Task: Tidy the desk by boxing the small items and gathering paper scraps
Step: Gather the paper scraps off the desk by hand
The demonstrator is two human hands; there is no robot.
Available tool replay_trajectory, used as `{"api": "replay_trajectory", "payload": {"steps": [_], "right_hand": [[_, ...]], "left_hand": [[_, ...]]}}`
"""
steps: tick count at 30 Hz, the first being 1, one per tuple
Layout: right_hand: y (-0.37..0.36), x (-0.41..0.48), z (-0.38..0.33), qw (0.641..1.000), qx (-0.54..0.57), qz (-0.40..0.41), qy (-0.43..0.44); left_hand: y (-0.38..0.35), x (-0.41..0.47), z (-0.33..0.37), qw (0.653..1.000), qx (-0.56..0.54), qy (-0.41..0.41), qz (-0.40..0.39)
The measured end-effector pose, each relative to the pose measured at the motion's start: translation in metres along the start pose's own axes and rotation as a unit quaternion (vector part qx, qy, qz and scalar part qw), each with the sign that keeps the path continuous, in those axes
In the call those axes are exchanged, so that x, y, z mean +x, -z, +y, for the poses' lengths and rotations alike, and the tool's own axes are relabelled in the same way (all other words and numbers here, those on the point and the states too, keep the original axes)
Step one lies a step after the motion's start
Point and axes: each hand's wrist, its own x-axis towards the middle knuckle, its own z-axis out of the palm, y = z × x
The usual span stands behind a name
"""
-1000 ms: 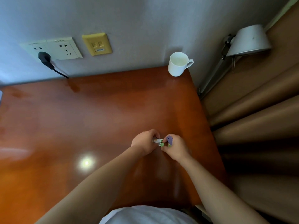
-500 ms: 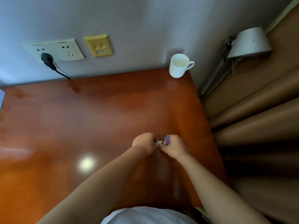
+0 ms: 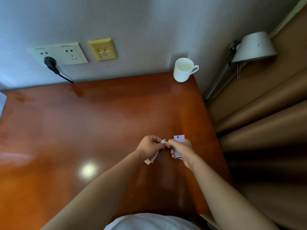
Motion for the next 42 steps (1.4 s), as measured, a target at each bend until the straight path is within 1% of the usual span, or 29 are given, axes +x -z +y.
{"api": "replay_trajectory", "payload": {"steps": [2, 4, 7, 10, 13, 16, 18, 22, 24, 28, 31, 38, 42], "right_hand": [[0.0, -0.001, -0.003, 1.0, 0.015, 0.0, -0.006], [-0.001, -0.004, -0.004, 0.999, 0.03, -0.007, -0.013], [-0.001, -0.006, -0.005, 0.998, 0.068, -0.017, -0.008], [0.0, -0.008, -0.005, 0.995, 0.099, -0.016, 0.008], [0.003, -0.009, -0.004, 0.995, 0.1, 0.0, 0.012], [0.006, -0.009, -0.002, 0.995, 0.092, 0.013, 0.023], [0.005, -0.007, 0.001, 0.997, 0.064, 0.019, 0.035], [-0.001, -0.001, 0.002, 0.998, -0.005, 0.039, 0.052], [-0.005, 0.004, 0.002, 0.995, -0.058, 0.049, 0.071], [-0.01, 0.016, 0.002, 0.97, -0.196, 0.084, 0.121], [-0.011, 0.022, -0.001, 0.946, -0.274, 0.102, 0.143], [-0.02, 0.033, -0.005, 0.912, -0.357, 0.136, 0.146], [-0.022, 0.037, -0.009, 0.898, -0.398, 0.128, 0.138]], "left_hand": [[0.001, -0.001, 0.003, 0.997, -0.069, 0.026, -0.005], [0.002, -0.003, 0.005, 0.992, -0.114, 0.046, -0.015], [0.002, -0.005, 0.006, 0.983, -0.172, 0.053, -0.022], [0.004, -0.01, 0.01, 0.971, -0.231, 0.054, -0.012], [0.006, -0.014, 0.013, 0.961, -0.269, 0.071, -0.003], [0.009, -0.015, 0.012, 0.953, -0.286, 0.102, -0.02], [0.009, -0.015, 0.01, 0.943, -0.311, 0.109, -0.039], [0.008, -0.013, 0.006, 0.924, -0.368, 0.089, -0.052], [0.008, -0.012, 0.004, 0.914, -0.392, 0.084, -0.059], [0.011, -0.006, 0.0, 0.902, -0.414, 0.099, -0.069], [0.013, -0.003, 0.001, 0.896, -0.424, 0.115, -0.071], [0.017, 0.002, 0.003, 0.864, -0.477, 0.143, -0.071], [0.018, 0.007, 0.001, 0.857, -0.485, 0.157, -0.069]]}}
